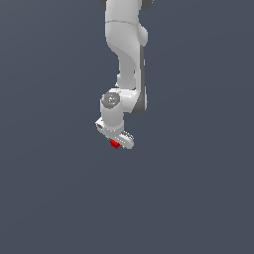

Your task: Pick up the red cube and move it to a goal position.

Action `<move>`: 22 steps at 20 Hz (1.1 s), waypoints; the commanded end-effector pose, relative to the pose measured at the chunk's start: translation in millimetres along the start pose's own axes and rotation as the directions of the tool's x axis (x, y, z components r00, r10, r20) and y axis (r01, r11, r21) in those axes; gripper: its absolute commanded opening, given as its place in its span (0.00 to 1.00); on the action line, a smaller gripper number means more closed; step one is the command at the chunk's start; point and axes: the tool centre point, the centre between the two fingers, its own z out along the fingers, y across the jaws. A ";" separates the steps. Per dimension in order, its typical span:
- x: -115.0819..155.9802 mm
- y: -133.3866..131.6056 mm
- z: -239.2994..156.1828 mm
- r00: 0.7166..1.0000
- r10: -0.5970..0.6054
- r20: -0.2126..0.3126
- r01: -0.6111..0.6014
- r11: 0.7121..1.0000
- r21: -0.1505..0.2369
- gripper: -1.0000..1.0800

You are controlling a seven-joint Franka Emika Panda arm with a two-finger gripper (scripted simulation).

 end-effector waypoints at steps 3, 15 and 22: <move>-2.8 3.9 8.4 0.999 0.035 0.000 -0.035 0.999 0.000 0.96; -2.4 2.4 7.3 1.000 0.029 0.001 -0.029 1.000 0.001 0.00; -2.4 1.4 4.7 1.000 0.029 0.001 -0.029 1.000 0.001 0.00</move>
